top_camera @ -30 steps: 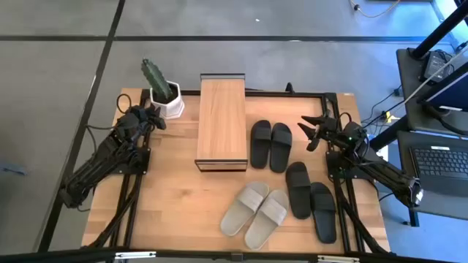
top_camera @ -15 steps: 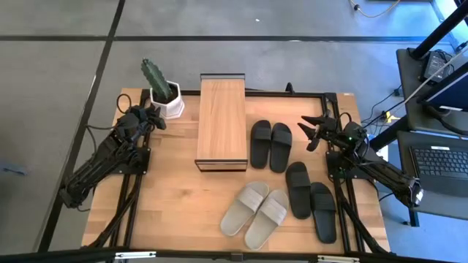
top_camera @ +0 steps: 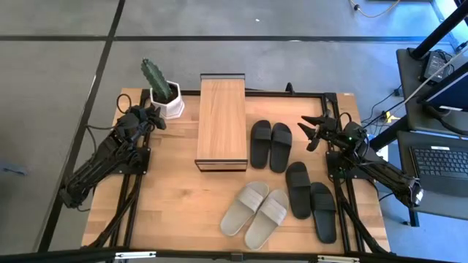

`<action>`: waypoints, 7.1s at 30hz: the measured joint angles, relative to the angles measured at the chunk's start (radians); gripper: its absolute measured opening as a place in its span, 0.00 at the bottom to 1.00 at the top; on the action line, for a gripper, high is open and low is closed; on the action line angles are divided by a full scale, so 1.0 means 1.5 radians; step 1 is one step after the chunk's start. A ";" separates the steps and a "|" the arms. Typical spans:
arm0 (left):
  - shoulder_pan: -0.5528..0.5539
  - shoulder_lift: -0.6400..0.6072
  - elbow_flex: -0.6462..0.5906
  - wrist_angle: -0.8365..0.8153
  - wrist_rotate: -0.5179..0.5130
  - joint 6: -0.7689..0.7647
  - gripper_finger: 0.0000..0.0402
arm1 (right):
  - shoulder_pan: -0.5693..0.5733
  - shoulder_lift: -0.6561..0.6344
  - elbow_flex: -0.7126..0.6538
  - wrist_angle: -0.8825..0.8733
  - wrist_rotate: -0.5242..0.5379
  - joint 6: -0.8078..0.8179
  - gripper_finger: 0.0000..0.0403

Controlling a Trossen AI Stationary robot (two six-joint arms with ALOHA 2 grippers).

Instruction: Pick and place slides into the shelf

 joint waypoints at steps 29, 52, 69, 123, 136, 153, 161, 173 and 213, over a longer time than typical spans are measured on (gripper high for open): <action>0.000 0.000 0.000 0.000 0.000 0.000 0.37 | 0.000 0.000 0.000 0.000 0.000 0.000 0.41; 0.000 0.000 0.000 0.000 0.000 0.000 0.37 | 0.000 0.000 0.000 0.000 0.000 0.000 0.41; 0.000 0.000 0.000 0.000 0.000 0.000 0.37 | 0.000 0.000 0.000 0.000 0.000 0.000 0.41; 0.000 0.000 0.000 0.000 0.000 0.000 0.37 | 0.000 0.000 0.000 0.000 0.000 0.000 0.41; 0.000 0.000 0.000 0.000 0.000 0.000 0.37 | 0.000 0.000 0.000 0.000 0.000 0.000 0.41; 0.000 0.000 0.000 0.000 0.000 0.000 0.37 | 0.000 0.000 0.000 0.000 0.000 0.000 0.41; 0.000 0.000 0.000 0.000 0.000 0.000 0.37 | 0.000 0.000 0.000 0.000 0.000 0.034 0.41; 0.000 0.000 0.000 0.000 0.000 0.000 0.37 | 0.000 0.000 0.000 0.000 0.000 0.037 0.41; 0.000 0.000 0.000 0.000 0.000 0.000 0.37 | 0.056 0.141 0.089 0.019 -0.040 -0.042 0.41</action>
